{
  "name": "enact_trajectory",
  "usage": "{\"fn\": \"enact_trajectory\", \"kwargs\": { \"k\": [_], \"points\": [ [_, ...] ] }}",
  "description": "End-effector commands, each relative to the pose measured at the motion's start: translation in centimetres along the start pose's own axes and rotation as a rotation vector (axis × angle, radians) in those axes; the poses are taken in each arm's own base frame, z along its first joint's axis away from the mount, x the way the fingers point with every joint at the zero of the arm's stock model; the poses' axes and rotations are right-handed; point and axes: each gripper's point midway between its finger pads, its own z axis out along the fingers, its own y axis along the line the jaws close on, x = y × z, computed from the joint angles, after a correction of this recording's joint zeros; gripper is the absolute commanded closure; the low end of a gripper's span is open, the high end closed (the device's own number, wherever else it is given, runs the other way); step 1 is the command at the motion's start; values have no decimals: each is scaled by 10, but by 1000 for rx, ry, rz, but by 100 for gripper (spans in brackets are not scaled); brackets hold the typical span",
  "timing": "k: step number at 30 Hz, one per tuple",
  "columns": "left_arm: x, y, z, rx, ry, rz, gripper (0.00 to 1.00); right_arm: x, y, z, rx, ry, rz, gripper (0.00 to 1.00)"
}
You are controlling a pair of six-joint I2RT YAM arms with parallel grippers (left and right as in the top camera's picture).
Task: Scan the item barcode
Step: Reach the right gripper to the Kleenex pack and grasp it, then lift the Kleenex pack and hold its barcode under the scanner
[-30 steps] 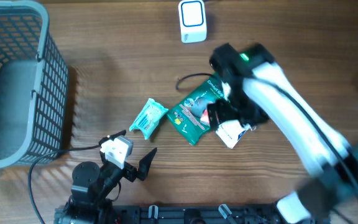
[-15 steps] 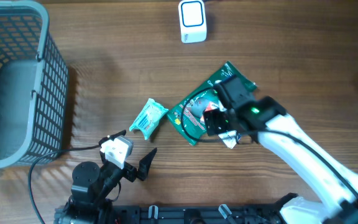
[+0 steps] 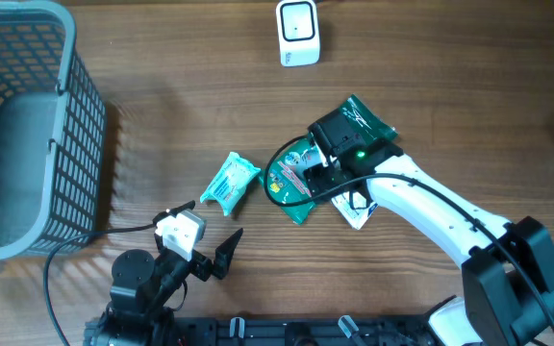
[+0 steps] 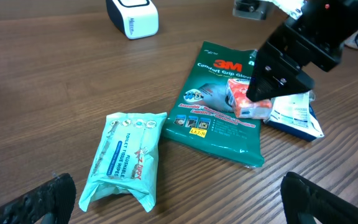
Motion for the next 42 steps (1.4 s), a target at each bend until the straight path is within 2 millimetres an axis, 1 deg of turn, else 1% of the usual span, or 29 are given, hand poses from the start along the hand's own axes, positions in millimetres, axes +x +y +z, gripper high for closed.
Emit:
{"fn": "enact_trajectory", "kwargs": {
  "k": [1,5,11,12,18,21,24,25,27,29,31,32,34,36,39,42],
  "points": [
    [-1,0,-1,-3,-6,3,0,7,-9,6,72,33,-59,19],
    [-1,0,-1,-3,-6,3,0,12,-8,11,72,59,-67,20],
    [-1,0,-1,-3,-6,2,0,17,12,17,67,74,-155,19],
    [-1,0,-1,-3,-6,2,0,18,11,19,82,79,-160,19],
    [-1,0,-1,-3,-6,3,0,29,-3,38,178,143,-179,28],
    [-1,0,-1,-3,-6,3,0,34,-6,45,195,167,-185,38],
    [-1,0,-1,-3,-6,3,0,33,-6,45,196,167,-185,50],
    [-1,0,-1,-3,-6,3,0,32,-6,45,195,163,-184,52],
    [-1,0,-1,-3,-6,2,0,29,-5,45,195,151,-183,54],
    [-1,0,-1,-3,-6,3,0,25,-6,45,200,138,-183,67],
    [-1,0,-1,-3,-6,3,0,19,-5,43,198,124,-180,83],
    [-1,0,-1,-3,-6,3,0,14,-4,40,197,114,-174,94],
    [-1,0,-1,-3,-6,3,0,4,-3,32,194,95,-156,95],
    [-1,0,-1,-3,-6,2,0,-9,-2,17,191,70,-139,96],
    [-1,0,-1,-3,-6,3,0,-30,-1,-16,182,10,-99,96],
    [-1,0,-1,-3,-6,2,0,-46,-1,-54,156,-95,-40,96]
  ]
}}
